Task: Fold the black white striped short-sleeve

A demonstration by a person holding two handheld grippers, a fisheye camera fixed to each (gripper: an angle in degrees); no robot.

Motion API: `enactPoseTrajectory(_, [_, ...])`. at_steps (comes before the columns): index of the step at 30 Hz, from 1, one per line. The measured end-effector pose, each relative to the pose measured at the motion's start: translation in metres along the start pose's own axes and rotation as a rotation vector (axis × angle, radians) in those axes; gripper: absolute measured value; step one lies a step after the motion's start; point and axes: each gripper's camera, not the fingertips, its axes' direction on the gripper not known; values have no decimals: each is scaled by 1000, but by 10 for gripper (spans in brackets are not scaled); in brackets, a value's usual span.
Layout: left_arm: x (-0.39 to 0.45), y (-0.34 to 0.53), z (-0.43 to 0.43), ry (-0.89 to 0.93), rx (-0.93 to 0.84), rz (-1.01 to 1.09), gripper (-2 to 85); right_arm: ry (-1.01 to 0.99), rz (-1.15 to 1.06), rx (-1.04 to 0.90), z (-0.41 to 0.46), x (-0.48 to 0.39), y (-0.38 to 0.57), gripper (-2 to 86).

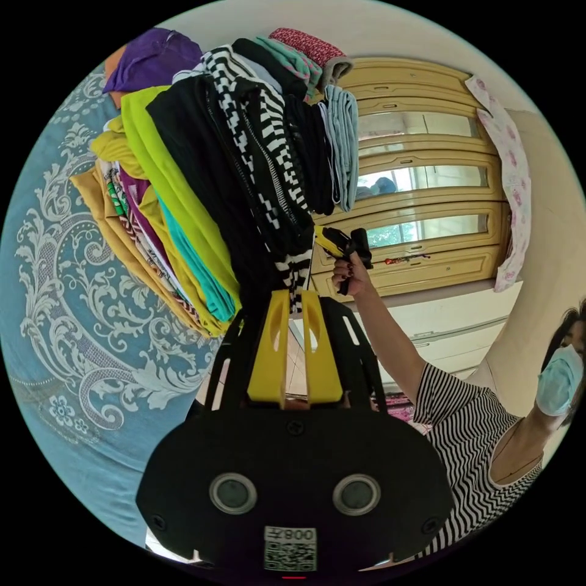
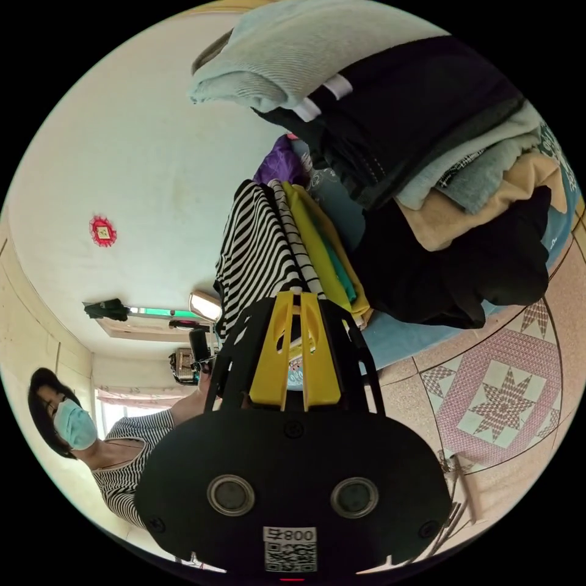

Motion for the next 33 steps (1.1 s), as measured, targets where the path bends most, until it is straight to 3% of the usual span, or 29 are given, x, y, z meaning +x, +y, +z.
enactPoseTrajectory(6, [31, -31, -25, 1, 53, 2, 27, -47, 40, 140, -28, 8, 23, 3])
enactPoseTrajectory(10, [65, -79, -42, -97, 121, 87, 24, -33, -80, 203, -29, -29, 42, 1])
enactPoseTrajectory(15, [124, -156, -41, -288, 149, 224, 13, 249, -281, 113, 23, -98, 55, 0])
enactPoseTrajectory(19, [137, -191, -28, -547, 101, 229, 5, 630, -362, 12, 86, -125, 68, 0])
enactPoseTrajectory(21, [128, -202, -28, -642, 62, 173, 3, 727, -379, -25, 109, -126, 76, 0])
enactPoseTrajectory(28, [92, -199, -62, -627, 118, 2, 0, 687, -407, 74, 135, -124, 112, 1])
enactPoseTrajectory(33, [106, -185, -79, -502, 195, 71, 0, 659, -365, 73, 140, -136, 129, 2])
